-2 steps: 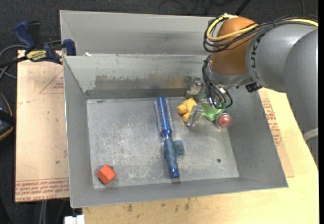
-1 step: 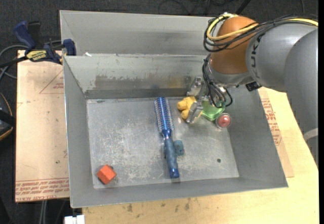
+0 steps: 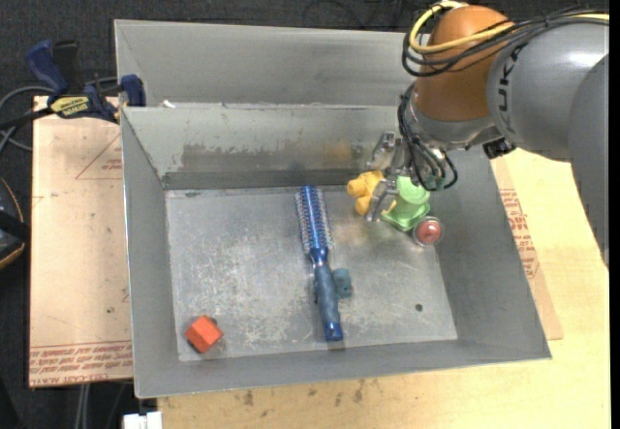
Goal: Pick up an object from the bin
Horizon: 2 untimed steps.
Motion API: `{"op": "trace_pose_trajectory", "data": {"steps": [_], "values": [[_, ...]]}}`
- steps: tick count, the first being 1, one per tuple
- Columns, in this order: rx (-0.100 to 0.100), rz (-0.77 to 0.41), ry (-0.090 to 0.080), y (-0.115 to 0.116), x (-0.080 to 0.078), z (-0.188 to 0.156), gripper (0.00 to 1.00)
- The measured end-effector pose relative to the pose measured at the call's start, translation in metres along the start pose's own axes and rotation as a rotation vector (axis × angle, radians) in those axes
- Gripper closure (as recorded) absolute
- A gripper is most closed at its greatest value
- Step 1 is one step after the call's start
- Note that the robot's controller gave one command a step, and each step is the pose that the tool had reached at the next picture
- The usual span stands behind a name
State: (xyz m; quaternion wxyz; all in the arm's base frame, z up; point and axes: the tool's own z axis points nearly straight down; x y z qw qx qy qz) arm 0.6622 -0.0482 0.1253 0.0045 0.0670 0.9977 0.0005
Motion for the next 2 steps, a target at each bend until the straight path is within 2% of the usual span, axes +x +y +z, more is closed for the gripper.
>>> {"op": "trace_pose_trajectory", "data": {"steps": [1, 2], "values": [[0.0, 0.0, 0.0, 0.0004, -0.0025, -0.0463, 1.0], [0.0, 0.001, 0.005, 0.0006, -0.0033, -0.0474, 1.0]]}}
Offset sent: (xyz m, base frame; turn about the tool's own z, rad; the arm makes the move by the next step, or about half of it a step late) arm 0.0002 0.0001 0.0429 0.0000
